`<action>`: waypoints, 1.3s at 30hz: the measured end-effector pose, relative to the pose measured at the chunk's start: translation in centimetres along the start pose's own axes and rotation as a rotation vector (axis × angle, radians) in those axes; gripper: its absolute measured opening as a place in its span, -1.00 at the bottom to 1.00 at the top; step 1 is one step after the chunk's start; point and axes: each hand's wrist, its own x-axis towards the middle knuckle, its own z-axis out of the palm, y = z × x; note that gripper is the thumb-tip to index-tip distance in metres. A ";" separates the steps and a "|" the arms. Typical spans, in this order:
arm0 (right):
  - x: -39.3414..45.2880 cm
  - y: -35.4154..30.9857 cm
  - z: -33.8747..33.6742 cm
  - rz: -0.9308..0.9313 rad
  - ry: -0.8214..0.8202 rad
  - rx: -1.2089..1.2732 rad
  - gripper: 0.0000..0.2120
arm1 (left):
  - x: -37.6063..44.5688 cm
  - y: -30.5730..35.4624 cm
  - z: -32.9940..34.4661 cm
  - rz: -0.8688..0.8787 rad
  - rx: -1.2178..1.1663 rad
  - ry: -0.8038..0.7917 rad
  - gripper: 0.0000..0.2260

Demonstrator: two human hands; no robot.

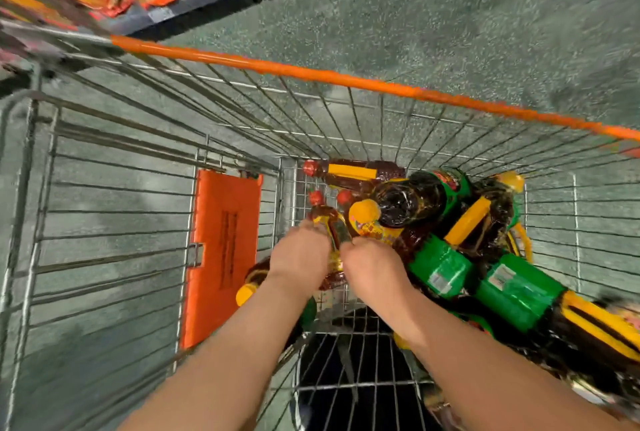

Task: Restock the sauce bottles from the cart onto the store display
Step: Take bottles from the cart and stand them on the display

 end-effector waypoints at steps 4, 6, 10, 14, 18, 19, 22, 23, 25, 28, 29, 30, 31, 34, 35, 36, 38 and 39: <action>2.7 -0.2 1.5 0.000 -0.140 -0.076 -0.82 | 4.3 -0.9 2.2 -0.019 -0.045 -0.067 -0.60; 3.9 0.1 2.4 0.006 -0.187 -0.073 -0.73 | 6.0 -1.1 2.9 -0.038 -0.082 -0.084 -0.59; 6.4 0.3 3.9 0.025 -0.205 -0.111 -0.70 | 9.5 -1.7 3.8 -0.081 -0.154 -0.084 -0.62; 7.6 0.2 4.3 0.002 -0.205 -0.209 -0.71 | 12.3 -2.2 3.9 -0.163 -0.257 -0.083 -0.57; 8.0 -0.2 4.2 0.004 -0.220 -0.316 -0.77 | 14.8 -2.1 3.7 -0.186 -0.288 -0.082 -0.58; 8.0 -0.1 4.6 -0.031 -0.236 -0.263 -0.75 | 15.3 -1.9 3.8 -0.190 -0.295 -0.089 -0.59; 8.2 0.1 5.6 -0.084 -0.265 -0.161 -0.68 | 16.5 -1.6 4.4 -0.200 -0.309 -0.096 -0.62; 8.3 0.3 5.7 -0.076 -0.251 -0.168 -0.67 | 16.7 -1.4 4.6 -0.209 -0.309 -0.093 -0.63; 8.3 0.5 5.8 -0.073 -0.254 -0.177 -0.65 | 17.0 -1.3 4.7 -0.237 -0.319 -0.072 -0.62; 8.5 0.4 5.6 -0.077 -0.261 -0.180 -0.64 | 17.6 -1.2 4.5 -0.262 -0.294 -0.041 -0.63; 8.6 0.4 5.5 -0.068 -0.250 -0.185 -0.64 | 17.8 -1.3 4.4 -0.264 -0.280 -0.046 -0.64; 8.7 0.4 5.6 -0.066 -0.229 -0.185 -0.64 | 17.9 -1.3 4.3 -0.265 -0.269 -0.057 -0.64; 8.7 0.3 5.8 -0.056 -0.200 -0.180 -0.65 | 17.9 -1.2 4.2 -0.264 -0.264 -0.070 -0.63; 9.0 0.3 5.6 0.014 -0.099 -0.252 -0.76 | 17.3 -1.2 3.5 -0.276 -0.288 -0.072 -0.62; 9.1 0.4 5.4 0.027 -0.040 -0.242 -0.77 | 16.8 -1.3 3.2 -0.288 -0.314 -0.061 -0.63; 9.1 0.5 5.6 0.036 -0.003 -0.270 -0.78 | 16.3 -1.4 2.9 -0.303 -0.340 -0.047 -0.64; 8.7 0.5 6.6 0.048 -0.020 -0.265 -0.75 | 14.8 -1.6 2.1 -0.323 -0.378 -0.022 -0.65; 8.5 0.3 6.7 0.062 -0.041 -0.247 -0.68 | 13.8 -1.6 1.7 -0.319 -0.381 -0.015 -0.66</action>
